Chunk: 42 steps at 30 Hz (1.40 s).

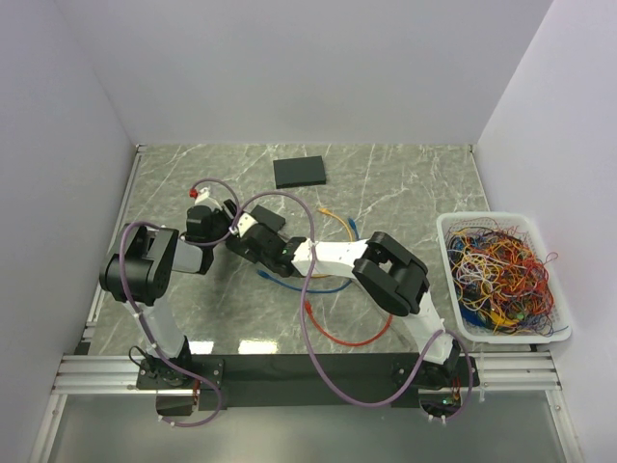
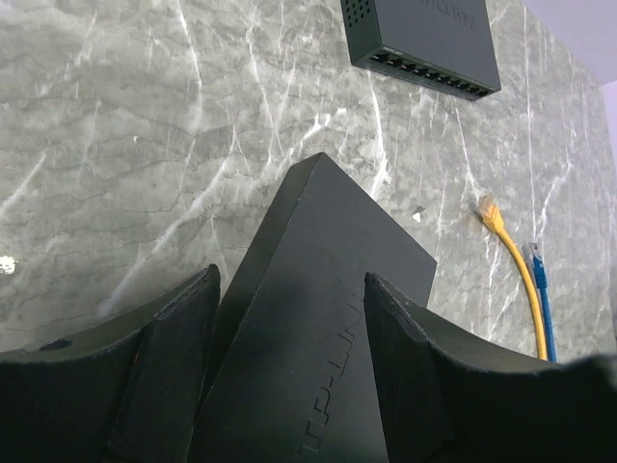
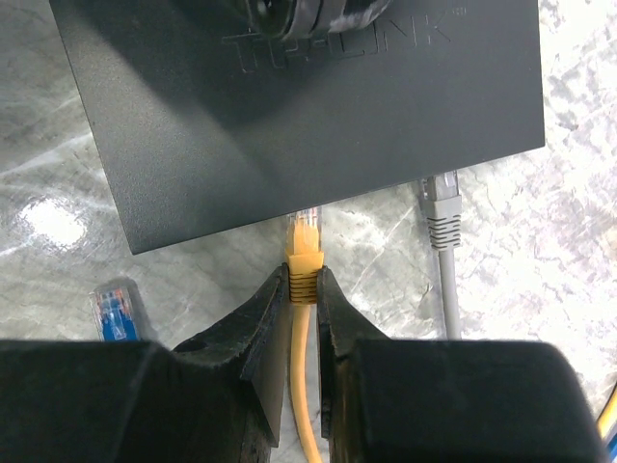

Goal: Insert the plug into the switch port

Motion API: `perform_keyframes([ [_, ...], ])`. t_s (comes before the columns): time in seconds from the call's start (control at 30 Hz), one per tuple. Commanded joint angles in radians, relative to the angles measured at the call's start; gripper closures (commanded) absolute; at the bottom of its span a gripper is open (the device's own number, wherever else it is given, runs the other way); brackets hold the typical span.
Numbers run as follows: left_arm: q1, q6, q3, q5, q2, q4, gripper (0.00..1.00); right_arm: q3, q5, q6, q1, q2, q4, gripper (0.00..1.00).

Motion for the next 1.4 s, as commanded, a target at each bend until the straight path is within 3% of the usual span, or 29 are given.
perform_keyframes([
  [0.0, -0.048, -0.004, -0.031, 0.152, 0.014, -0.007, 0.34, 0.025, -0.136, -0.028, 0.021, -0.054, 0.301, 1.00],
  [0.23, -0.076, 0.016, -0.033, 0.132, 0.004, -0.026, 0.34, 0.071, -0.163, -0.042, 0.013, -0.052, 0.327, 1.00],
  [0.7, -0.105, 0.042, -0.033, 0.092, -0.002, -0.055, 0.35, 0.272, -0.242, -0.062, -0.027, 0.021, 0.221, 1.00],
  [0.97, -0.105, 0.024, -0.039, 0.121, 0.026, -0.023, 0.35, 0.160, -0.228, -0.036, -0.032, -0.012, 0.318, 1.00],
  [1.2, -0.106, 0.009, -0.061, 0.171, 0.038, 0.037, 0.34, -0.021, -0.274, -0.013, -0.036, -0.112, 0.543, 1.00],
  [1.37, -0.119, 0.005, -0.062, 0.178, 0.044, 0.042, 0.34, -0.021, -0.303, 0.004, -0.039, -0.121, 0.631, 1.00],
])
